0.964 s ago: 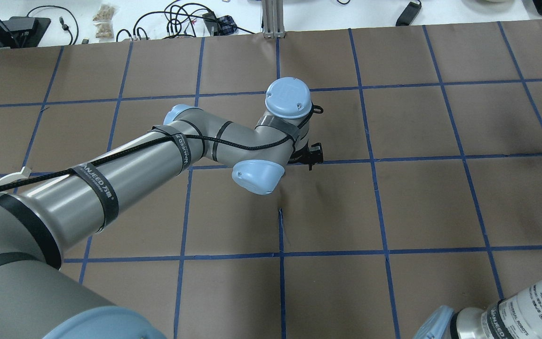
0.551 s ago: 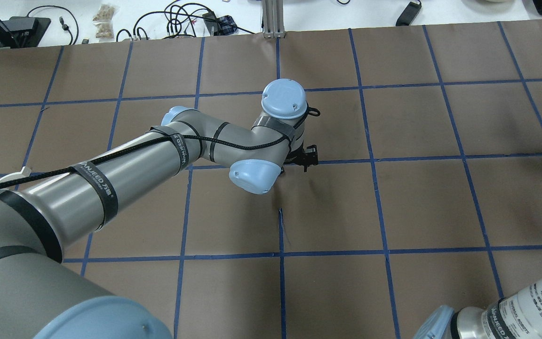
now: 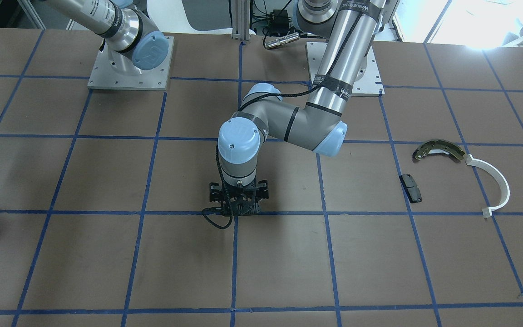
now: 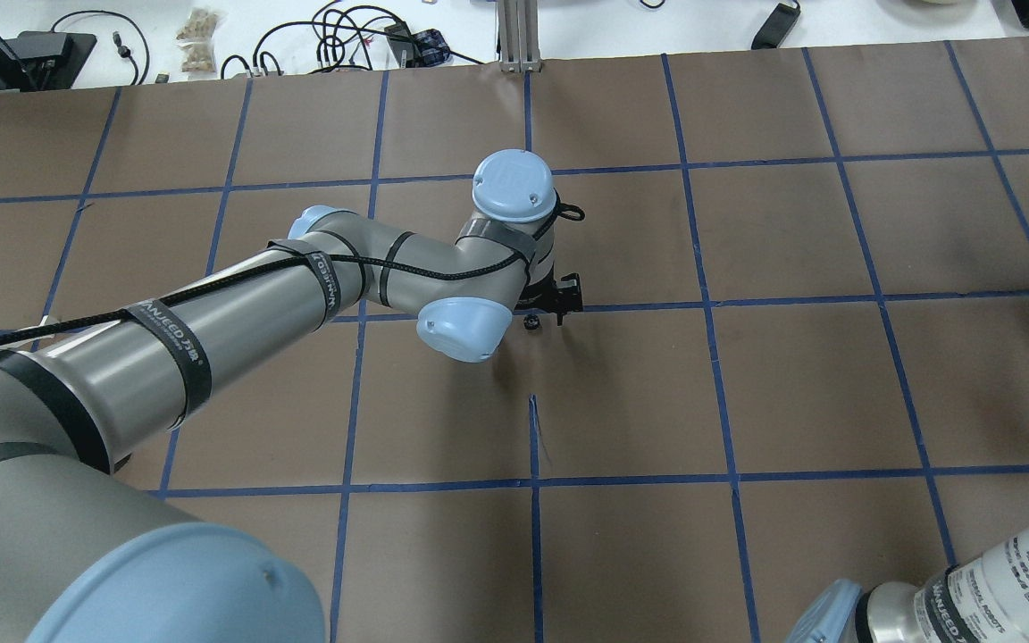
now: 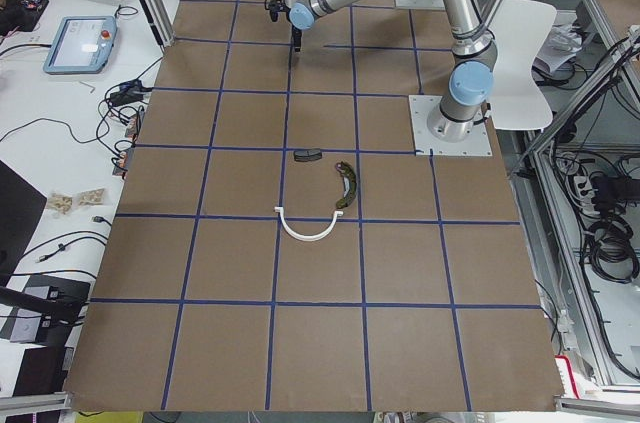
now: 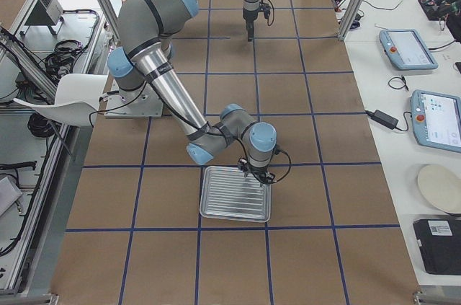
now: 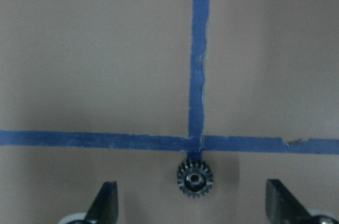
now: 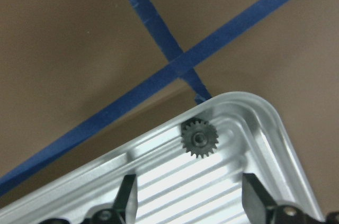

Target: Place bearing gear from tray to pile

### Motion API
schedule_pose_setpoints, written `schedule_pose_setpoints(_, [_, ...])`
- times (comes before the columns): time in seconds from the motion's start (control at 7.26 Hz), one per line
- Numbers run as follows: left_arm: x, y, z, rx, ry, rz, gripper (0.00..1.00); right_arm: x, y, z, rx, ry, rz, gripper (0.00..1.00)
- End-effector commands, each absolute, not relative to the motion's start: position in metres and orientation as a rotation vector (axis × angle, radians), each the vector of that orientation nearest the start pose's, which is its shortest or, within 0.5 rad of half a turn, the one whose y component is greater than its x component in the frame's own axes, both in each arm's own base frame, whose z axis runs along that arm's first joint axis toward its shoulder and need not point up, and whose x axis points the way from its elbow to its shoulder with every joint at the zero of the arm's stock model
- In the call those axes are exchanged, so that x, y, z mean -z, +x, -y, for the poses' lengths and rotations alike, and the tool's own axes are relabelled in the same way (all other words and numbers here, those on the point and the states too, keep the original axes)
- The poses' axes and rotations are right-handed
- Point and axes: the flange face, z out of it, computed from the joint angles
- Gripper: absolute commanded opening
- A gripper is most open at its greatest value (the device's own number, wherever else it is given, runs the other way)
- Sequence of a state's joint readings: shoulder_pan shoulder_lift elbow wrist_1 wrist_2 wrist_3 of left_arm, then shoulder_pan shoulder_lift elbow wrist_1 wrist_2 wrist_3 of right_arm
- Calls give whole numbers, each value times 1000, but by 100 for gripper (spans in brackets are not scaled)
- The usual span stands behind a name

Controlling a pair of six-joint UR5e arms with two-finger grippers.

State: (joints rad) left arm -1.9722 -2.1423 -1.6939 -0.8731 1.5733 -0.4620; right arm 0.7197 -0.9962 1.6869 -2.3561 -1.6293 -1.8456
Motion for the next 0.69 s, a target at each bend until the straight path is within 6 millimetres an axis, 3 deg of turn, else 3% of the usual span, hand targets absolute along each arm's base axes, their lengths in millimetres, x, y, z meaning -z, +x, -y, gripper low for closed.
schedule_pose_setpoints(0.0, [-161,-370,535,-3,-108,-3137,92,-178,-393,519,-45,-1557,-2865,72])
schedule_pose_setpoints(0.14, [-162,-370,536,10,-106,-3141,83,-178,-392,519,-45,-1552,-2866,70])
schedule_pose_setpoints(0.28, [-162,-371,536,18,-104,-3144,54,-179,-391,520,-42,-1557,-2865,69])
schedule_pose_setpoints(0.41, [-159,-371,532,8,-101,-3141,31,-179,-390,521,-41,-1553,-2869,68])
schedule_pose_setpoints(0.55, [-166,-372,532,24,-94,-3147,24,-181,-390,522,-37,-1553,-2872,68])
